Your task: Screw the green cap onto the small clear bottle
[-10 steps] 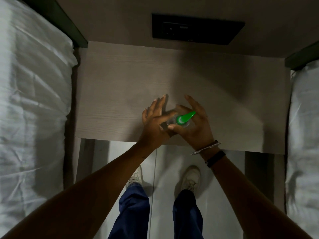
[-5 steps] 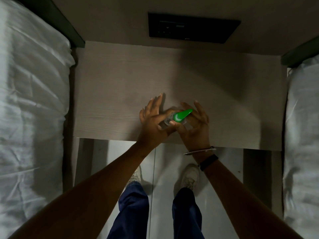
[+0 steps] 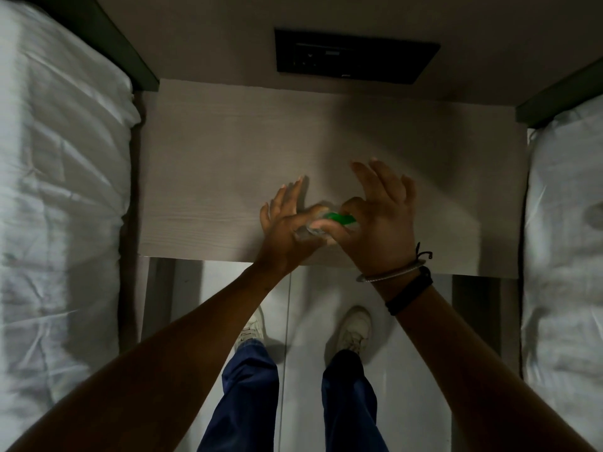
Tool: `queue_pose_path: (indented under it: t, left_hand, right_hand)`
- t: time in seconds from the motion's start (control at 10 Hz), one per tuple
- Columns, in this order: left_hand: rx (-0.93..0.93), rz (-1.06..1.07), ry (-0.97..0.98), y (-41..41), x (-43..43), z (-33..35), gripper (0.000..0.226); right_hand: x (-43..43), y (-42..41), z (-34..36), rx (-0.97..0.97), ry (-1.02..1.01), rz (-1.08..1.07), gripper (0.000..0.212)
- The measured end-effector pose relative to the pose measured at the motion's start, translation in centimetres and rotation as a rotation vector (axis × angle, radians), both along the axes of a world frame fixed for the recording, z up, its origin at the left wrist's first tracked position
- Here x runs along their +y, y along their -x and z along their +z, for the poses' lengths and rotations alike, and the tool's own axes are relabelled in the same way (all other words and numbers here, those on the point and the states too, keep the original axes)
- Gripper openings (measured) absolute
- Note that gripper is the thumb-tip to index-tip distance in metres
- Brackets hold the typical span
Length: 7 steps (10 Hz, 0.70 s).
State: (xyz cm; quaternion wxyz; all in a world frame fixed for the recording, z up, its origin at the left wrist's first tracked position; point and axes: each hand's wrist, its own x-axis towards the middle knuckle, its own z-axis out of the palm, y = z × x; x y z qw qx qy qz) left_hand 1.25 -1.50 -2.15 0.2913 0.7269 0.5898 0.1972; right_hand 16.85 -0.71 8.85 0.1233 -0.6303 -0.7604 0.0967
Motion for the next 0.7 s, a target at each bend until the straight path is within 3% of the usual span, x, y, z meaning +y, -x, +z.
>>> queue_pose_path:
  t: [0.2, 0.4, 0.6, 0.7]
  left_hand:
    - [-0.049, 0.009, 0.006, 0.2, 0.5, -0.4, 0.052]
    - [-0.048, 0.037, 0.009, 0.2, 0.3, -0.1, 0.046]
    - [-0.043, 0.005, 0.047, 0.2, 0.4, 0.8, 0.046]
    - [0.017, 0.011, 0.133, 0.6, 0.1, 0.9, 0.065]
  right_hand:
    - [-1.7, 0.8, 0.4, -0.11, 0.13, -0.158, 0.038]
    - [-3.0, 3.4, -0.6, -0.028, 0.11, -0.291, 0.035]
    - [-3.6, 3.2, -0.2, -0.127, 0.115, -0.339, 0.049]
    - [-5.1, 2.5, 0.1, -0.16, 0.163, -0.325, 0.064]
